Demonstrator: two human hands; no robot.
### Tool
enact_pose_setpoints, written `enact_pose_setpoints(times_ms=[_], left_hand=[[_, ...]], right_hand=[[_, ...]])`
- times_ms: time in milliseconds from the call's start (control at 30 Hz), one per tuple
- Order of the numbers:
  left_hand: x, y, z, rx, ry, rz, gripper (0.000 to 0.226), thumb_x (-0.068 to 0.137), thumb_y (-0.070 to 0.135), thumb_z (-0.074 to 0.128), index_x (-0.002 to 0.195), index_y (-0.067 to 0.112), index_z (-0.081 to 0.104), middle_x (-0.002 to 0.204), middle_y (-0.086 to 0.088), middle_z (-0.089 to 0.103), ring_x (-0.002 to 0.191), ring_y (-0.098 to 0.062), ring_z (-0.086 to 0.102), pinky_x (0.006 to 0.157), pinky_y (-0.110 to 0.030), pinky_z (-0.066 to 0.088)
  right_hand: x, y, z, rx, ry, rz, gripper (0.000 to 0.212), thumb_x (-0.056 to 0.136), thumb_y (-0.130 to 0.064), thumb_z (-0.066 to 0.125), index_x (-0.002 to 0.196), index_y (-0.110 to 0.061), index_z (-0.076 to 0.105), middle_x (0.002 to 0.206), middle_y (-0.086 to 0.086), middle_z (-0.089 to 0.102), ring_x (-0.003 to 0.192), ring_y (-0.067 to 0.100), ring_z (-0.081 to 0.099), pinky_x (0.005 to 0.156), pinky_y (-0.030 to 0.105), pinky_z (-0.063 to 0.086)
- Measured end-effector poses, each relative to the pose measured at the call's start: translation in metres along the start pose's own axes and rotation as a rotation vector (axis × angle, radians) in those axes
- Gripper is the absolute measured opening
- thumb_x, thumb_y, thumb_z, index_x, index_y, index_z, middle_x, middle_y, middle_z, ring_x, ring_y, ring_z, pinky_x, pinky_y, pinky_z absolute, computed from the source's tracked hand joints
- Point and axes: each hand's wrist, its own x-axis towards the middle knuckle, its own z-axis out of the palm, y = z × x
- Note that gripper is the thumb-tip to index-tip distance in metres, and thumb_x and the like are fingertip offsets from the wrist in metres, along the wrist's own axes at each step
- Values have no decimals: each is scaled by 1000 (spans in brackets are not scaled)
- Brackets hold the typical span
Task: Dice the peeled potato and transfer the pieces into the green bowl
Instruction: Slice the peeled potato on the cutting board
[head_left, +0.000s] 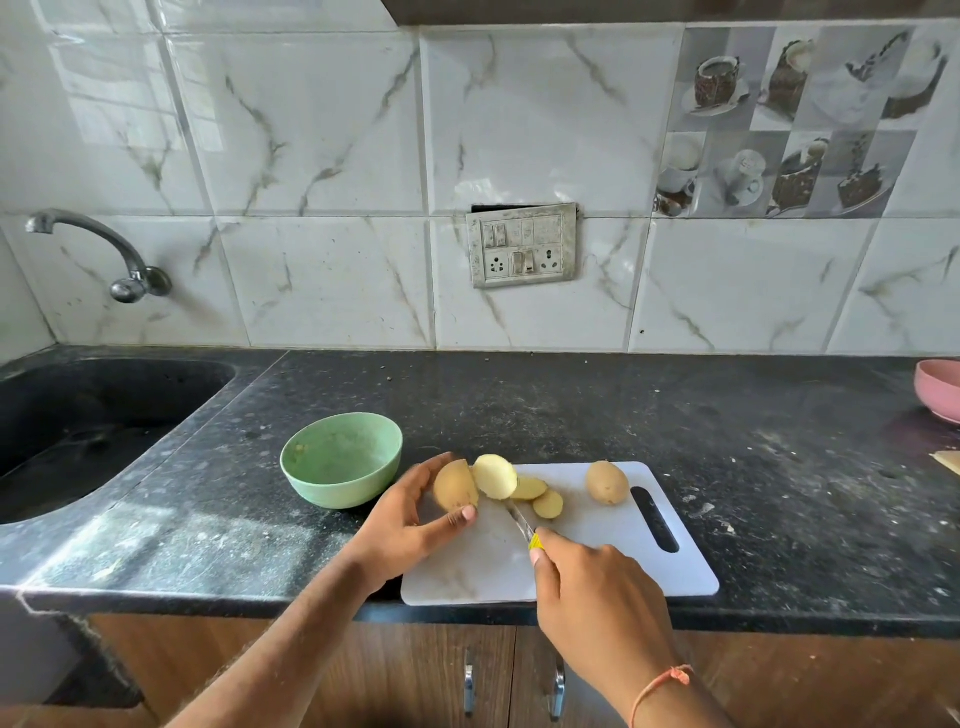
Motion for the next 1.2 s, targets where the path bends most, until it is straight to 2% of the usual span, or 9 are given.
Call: enact_pose_setpoints(times_ms=[133,200,267,333,433,600,900,1067,1200], left_hand=[[-1,3,1,104,-7,54,92,76,56,86,152,18,51,135,6,63,128,-5,61,105,-15,46],[-1,4,1,160,-19,78,94,75,61,85,153,20,51,134,8,62,128,-5,61,108,-19,46],[-1,4,1,204,-27,90,94,75,64,84,153,22,51,135,11,61,129,-4,60,110,-21,45],[-2,4,1,218,-30,94,95,76,63,86,154,22,51,136,12,61,130,-5,59,112,-23,45],[-2,6,1,220,-33,97,96,76,60,88,155,20,50,138,12,60,132,-7,59,113,-24,45],[-3,7,0,270,-35,107,98,76,59,89,156,21,49,140,13,59,134,-7,58,116,-33,45],[-2,9,-2,300,-80,171,98,74,53,93,156,24,49,148,17,55,140,-5,52,121,-32,39],[-1,7,-1,341,-103,193,99,69,53,96,155,28,51,148,19,53,140,-3,51,120,-28,39],[1,5,-2,316,-40,198,96,69,46,98,152,29,53,149,21,53,141,-2,50,119,-27,39]], right_hand=[[-2,-7,-7,12,27,1,25,105,-48,30,105,-31,49,78,-3,62,76,23,59,68,39,52],[0,-9,-11,-7,47,20,24,106,-46,30,104,-31,49,71,-3,54,73,25,55,65,39,48],[3,-12,-16,-37,57,46,28,107,-44,30,113,-31,54,66,-4,46,71,24,53,60,37,40],[5,-18,-21,-40,61,55,32,107,-42,31,124,-33,56,71,-4,56,77,24,61,60,36,39],[10,-30,-23,-37,68,30,34,106,-39,33,131,-34,54,91,-1,71,87,24,67,62,36,34],[29,-42,-12,-26,-17,5,22,104,-38,38,110,-26,56,103,1,69,95,26,66,65,33,38],[55,-40,5,-67,-73,2,24,99,-41,54,111,-23,64,113,5,70,108,31,65,82,37,53],[56,-34,7,-76,-96,-10,24,101,-41,53,110,-23,67,109,6,71,105,29,65,78,35,51],[45,-32,14,-63,-130,-2,22,101,-33,47,100,-24,67,101,5,73,96,28,68,68,32,44]])
